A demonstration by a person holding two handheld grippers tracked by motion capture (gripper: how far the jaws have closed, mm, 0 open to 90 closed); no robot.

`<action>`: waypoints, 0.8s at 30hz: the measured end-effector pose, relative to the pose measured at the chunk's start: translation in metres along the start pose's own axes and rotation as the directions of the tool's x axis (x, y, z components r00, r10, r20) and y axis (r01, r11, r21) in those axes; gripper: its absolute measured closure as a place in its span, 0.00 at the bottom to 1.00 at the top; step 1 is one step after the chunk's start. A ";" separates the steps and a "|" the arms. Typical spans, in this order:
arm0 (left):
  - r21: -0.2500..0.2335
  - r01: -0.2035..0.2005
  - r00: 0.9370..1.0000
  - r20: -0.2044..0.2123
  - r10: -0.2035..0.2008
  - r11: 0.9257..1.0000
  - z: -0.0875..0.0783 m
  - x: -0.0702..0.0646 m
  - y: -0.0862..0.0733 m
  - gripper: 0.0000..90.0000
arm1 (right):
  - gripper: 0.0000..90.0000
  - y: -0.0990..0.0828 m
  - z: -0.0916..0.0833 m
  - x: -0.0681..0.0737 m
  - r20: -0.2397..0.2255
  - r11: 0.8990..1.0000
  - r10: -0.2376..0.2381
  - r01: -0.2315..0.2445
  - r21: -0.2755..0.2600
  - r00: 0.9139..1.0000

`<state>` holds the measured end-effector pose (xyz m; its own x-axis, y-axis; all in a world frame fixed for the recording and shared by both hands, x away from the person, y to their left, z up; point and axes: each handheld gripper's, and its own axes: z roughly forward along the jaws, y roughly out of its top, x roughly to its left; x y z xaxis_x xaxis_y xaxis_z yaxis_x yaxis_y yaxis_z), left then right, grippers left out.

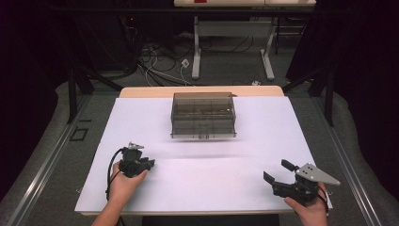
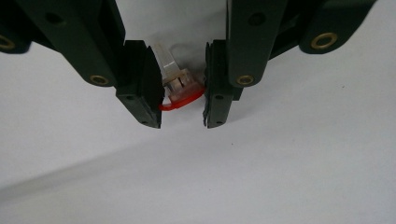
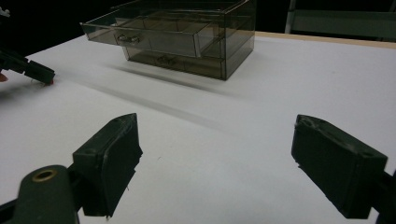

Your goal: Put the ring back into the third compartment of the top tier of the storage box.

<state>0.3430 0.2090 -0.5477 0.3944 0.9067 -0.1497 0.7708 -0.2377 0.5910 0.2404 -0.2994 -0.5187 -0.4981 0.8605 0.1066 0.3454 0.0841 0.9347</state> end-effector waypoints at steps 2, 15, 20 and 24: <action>-0.001 0.002 1.000 0.002 -0.002 1.000 -0.001 0.000 0.000 0.75 | 0.16 0.000 0.000 0.000 0.000 1.000 0.000 0.000 0.003 1.000; -0.030 0.013 1.000 0.001 -0.013 0.999 -0.007 0.001 0.001 0.75 | 0.16 0.000 0.000 0.000 0.001 1.000 -0.002 0.002 0.001 1.000; -0.051 0.014 1.000 -0.001 -0.014 0.999 -0.010 0.001 0.001 0.75 | 0.16 0.000 0.000 0.000 0.000 1.000 -0.001 0.001 0.002 1.000; -0.063 0.016 1.000 0.003 -0.016 0.998 -0.012 0.001 0.001 0.75 | 0.16 0.000 0.000 0.000 -0.001 1.000 0.002 -0.002 0.002 1.000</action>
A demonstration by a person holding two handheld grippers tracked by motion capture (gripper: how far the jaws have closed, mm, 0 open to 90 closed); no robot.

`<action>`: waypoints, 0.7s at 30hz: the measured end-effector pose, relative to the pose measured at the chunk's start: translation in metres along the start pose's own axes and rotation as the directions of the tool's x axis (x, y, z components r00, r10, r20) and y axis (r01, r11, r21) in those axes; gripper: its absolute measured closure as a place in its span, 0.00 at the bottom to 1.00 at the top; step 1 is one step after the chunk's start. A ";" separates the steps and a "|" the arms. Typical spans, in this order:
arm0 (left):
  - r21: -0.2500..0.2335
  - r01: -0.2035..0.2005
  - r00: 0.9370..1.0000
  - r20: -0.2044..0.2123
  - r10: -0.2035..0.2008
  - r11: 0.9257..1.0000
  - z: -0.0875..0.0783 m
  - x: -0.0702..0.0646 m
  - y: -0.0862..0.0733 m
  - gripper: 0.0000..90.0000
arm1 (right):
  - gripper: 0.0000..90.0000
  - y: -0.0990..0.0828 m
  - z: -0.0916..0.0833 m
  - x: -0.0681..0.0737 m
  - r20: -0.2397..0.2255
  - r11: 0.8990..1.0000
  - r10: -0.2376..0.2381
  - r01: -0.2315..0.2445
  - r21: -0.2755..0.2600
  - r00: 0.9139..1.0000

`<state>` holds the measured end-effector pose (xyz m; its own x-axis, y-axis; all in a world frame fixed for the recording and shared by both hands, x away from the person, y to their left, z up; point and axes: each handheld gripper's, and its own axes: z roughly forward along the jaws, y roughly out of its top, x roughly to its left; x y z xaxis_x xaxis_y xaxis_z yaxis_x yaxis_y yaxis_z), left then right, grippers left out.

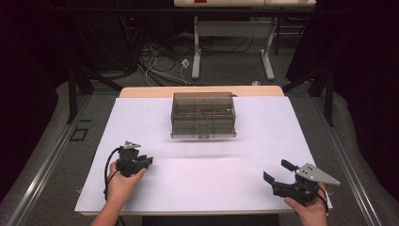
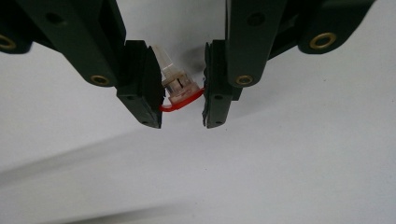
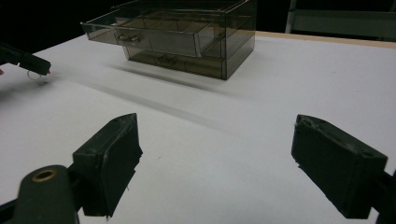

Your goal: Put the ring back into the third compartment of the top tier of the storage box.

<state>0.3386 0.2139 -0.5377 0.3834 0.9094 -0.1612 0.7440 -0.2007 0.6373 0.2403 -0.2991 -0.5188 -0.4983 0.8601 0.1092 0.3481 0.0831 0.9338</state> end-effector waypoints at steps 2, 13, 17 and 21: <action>-0.008 -0.004 1.000 -0.008 0.004 1.000 -0.001 0.000 0.000 0.75 | 0.16 0.000 0.000 0.000 0.000 1.000 0.000 0.000 0.000 1.000; -0.049 -0.003 1.000 -0.011 0.003 0.999 -0.007 0.000 0.000 0.76 | 0.16 0.000 0.000 0.000 0.000 1.000 0.000 0.000 0.000 1.000; -0.067 -0.006 1.000 -0.013 0.006 0.998 -0.009 0.000 0.001 0.76 | 0.16 0.000 0.000 0.000 0.001 1.000 -0.003 0.003 0.001 1.000; -0.083 -0.005 1.000 -0.009 0.004 0.997 -0.012 -0.001 0.001 0.76 | 0.16 0.000 0.000 0.000 0.000 1.000 0.001 -0.001 -0.003 1.000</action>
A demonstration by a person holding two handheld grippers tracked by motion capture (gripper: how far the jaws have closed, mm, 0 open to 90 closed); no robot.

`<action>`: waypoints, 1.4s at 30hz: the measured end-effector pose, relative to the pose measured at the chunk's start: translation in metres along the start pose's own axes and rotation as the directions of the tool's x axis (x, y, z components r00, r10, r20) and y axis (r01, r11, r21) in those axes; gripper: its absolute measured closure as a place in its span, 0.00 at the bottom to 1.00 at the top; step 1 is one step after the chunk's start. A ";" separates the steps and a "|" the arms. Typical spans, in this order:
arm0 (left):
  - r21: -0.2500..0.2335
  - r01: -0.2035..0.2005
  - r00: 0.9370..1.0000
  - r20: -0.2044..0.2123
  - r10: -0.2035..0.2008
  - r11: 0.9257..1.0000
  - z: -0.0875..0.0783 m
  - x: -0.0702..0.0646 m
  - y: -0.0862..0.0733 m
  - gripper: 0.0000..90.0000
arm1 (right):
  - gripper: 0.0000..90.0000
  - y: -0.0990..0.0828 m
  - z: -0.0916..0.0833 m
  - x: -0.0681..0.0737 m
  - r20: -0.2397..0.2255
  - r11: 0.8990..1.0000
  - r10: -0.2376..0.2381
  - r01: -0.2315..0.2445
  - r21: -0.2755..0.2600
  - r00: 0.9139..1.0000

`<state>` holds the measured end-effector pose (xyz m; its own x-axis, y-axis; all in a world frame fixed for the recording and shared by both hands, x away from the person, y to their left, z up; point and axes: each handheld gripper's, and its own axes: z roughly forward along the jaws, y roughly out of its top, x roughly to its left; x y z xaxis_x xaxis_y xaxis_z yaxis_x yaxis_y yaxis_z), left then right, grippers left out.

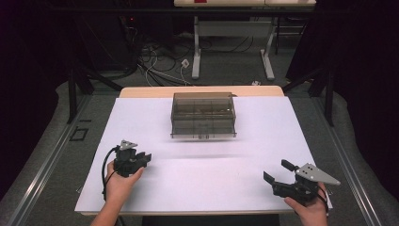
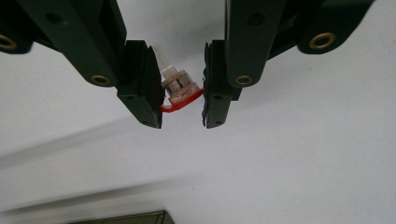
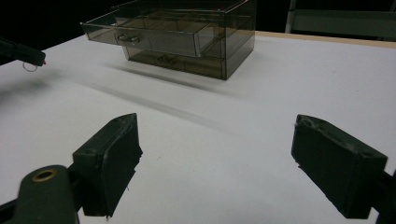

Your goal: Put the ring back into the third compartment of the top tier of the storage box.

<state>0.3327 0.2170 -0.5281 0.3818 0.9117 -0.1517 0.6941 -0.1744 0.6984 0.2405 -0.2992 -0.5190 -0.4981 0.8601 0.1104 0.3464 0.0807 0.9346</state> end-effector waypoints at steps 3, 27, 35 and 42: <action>-0.012 0.001 1.000 -0.001 -0.001 1.000 -0.002 0.000 0.000 0.76 | 0.16 0.000 0.000 0.000 0.000 1.000 0.001 -0.001 0.001 1.000; -0.156 0.005 1.000 -0.011 -0.007 0.988 -0.024 -0.003 0.001 0.76 | 0.16 0.000 0.000 0.000 -0.001 1.000 -0.001 0.001 0.007 1.000; -0.197 0.006 1.000 0.001 -0.006 0.980 -0.033 -0.007 0.002 0.76 | 0.16 0.000 0.000 0.000 -0.003 1.000 -0.007 0.008 0.010 1.000; -0.255 -0.001 1.000 0.008 0.003 0.967 -0.041 -0.015 0.005 0.76 | 0.16 0.000 0.000 0.000 -0.001 1.000 0.000 0.000 0.005 1.000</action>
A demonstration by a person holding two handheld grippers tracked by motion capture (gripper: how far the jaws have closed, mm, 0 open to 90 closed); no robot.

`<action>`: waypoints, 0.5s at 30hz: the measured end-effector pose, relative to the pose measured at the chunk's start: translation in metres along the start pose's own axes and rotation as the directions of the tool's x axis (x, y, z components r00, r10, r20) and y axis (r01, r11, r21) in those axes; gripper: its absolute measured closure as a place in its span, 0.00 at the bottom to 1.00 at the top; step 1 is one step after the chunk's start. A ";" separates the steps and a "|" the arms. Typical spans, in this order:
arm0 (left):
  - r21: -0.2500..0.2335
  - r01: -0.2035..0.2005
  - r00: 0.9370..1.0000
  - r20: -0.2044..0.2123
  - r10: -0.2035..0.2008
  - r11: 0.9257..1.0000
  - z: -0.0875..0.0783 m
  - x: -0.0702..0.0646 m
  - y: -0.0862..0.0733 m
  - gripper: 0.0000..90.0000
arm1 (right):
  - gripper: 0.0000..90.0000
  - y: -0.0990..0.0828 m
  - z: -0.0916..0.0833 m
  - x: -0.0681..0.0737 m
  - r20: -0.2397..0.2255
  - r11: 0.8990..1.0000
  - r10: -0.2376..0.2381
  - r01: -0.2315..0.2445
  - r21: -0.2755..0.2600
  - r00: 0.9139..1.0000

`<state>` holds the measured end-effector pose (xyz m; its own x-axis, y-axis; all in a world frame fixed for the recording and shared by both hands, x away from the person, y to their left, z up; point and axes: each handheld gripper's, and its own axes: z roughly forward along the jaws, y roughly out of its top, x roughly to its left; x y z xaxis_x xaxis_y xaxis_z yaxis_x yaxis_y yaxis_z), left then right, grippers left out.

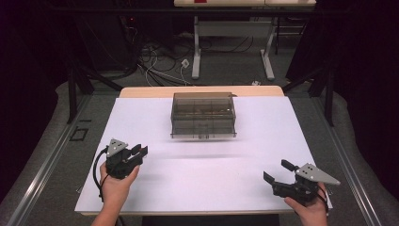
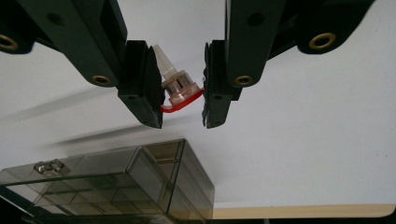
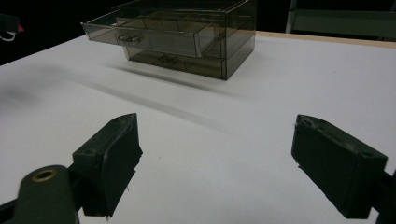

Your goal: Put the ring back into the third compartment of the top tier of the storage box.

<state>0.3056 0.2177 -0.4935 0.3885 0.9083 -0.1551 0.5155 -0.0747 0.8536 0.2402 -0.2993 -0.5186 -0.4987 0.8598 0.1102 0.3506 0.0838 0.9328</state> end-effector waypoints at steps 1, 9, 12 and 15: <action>-0.008 -0.002 1.000 0.002 0.002 1.000 -0.001 -0.001 0.001 0.76 | 0.16 0.000 0.000 0.000 0.000 1.000 -0.003 0.003 -0.001 1.000; -0.054 -0.011 1.000 0.005 0.011 0.998 -0.008 -0.007 0.006 0.76 | 0.16 0.000 0.000 0.000 -0.002 1.000 -0.003 0.003 -0.003 1.000; -0.063 -0.009 1.000 0.013 0.010 0.998 -0.010 -0.008 0.008 0.76 | 0.16 0.000 0.000 0.000 0.000 1.000 -0.003 0.003 -0.005 1.000; -0.073 -0.008 1.000 0.023 0.010 0.997 -0.012 -0.011 0.011 0.76 | 0.16 0.000 0.000 -0.001 -0.001 1.000 -0.003 0.003 -0.003 1.000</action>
<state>0.2977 0.2117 -0.4769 0.4108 0.8979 -0.1581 0.4551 -0.0517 0.8889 0.2405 -0.2999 -0.5186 -0.5002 0.8592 0.1075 0.3465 0.0848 0.9342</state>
